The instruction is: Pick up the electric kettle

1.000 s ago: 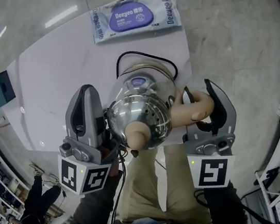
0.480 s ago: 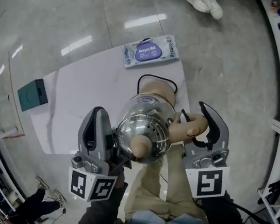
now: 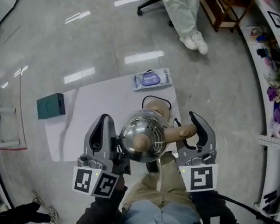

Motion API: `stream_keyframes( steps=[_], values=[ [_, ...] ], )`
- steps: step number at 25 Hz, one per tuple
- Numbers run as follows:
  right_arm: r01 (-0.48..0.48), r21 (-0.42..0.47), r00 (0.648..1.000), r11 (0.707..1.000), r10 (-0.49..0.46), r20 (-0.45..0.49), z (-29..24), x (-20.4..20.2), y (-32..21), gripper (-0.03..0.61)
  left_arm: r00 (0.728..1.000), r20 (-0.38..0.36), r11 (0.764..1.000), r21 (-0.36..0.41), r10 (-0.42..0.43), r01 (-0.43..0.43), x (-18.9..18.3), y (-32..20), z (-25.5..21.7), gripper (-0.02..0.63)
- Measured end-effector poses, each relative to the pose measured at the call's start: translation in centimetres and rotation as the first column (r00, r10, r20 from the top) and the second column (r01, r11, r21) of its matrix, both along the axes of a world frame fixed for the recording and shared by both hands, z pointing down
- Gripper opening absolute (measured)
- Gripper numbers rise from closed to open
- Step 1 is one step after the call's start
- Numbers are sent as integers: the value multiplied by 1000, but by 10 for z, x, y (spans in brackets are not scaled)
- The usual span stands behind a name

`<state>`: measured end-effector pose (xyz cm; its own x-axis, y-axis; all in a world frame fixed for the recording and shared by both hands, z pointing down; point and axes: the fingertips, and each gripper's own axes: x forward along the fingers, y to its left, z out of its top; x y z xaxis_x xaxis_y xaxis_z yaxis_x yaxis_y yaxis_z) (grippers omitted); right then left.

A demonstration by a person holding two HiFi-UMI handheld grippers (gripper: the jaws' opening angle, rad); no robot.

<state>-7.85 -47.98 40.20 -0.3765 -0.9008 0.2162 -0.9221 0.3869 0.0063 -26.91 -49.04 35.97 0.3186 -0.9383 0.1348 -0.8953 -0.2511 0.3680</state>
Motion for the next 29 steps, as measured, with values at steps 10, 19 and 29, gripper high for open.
stream_keyframes(
  steps=[10, 19, 29],
  values=[
    [11, 43, 999, 999, -10, -32, -45, 3, 36, 175, 1000, 1, 999, 37, 8, -8, 4, 37, -49, 0],
    [5, 80, 1000, 997, -3, -28, -63, -14, 49, 175, 1000, -3, 999, 53, 9, -9, -13, 51, -63, 0],
    [-7, 66, 1000, 998, 8, -21, -46, 13, 60, 175, 1000, 9, 999, 45, 13, -13, 14, 61, -48, 0]
  ],
)
